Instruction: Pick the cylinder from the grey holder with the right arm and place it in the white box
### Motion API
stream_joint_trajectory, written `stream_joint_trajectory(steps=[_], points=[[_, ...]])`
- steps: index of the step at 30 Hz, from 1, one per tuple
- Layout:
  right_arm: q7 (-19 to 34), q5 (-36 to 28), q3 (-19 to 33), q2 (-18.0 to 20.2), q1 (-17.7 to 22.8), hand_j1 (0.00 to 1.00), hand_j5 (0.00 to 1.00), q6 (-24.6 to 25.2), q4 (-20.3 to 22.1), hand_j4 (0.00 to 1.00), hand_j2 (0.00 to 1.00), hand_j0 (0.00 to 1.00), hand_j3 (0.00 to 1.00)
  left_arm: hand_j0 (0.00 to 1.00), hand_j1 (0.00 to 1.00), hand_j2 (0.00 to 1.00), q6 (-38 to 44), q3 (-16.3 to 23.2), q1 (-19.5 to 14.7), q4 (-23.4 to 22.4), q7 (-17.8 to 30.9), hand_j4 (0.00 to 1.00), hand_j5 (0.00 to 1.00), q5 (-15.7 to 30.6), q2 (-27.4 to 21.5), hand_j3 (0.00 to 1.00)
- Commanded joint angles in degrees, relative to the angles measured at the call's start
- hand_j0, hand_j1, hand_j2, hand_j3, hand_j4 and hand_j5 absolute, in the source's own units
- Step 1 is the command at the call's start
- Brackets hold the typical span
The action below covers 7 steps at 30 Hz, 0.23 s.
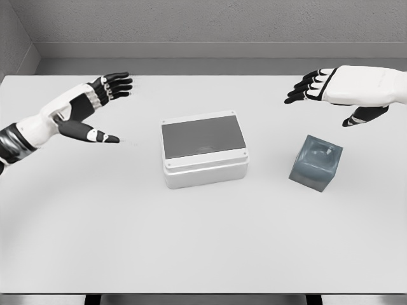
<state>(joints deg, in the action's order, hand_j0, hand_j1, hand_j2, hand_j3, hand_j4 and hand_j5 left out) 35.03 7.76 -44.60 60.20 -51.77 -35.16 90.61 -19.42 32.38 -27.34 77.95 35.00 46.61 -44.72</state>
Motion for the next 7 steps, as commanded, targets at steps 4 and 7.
stream_joint_trajectory(steps=[4,7], points=[[-0.03,-0.29,0.04,0.01,0.00,1.00,1.00,0.16,0.00,1.00,1.00,1.00,1.00,1.00,1.00,1.00,-2.12,-3.81,0.62,0.01,0.00,1.00,1.00,0.59,-6.43,1.00],[-0.03,-0.29,0.04,-0.08,0.00,1.00,1.00,0.16,-0.09,1.00,1.00,1.00,1.00,1.00,1.00,1.00,-2.12,-6.62,2.55,0.01,0.00,1.00,1.00,0.50,-8.01,1.00]])
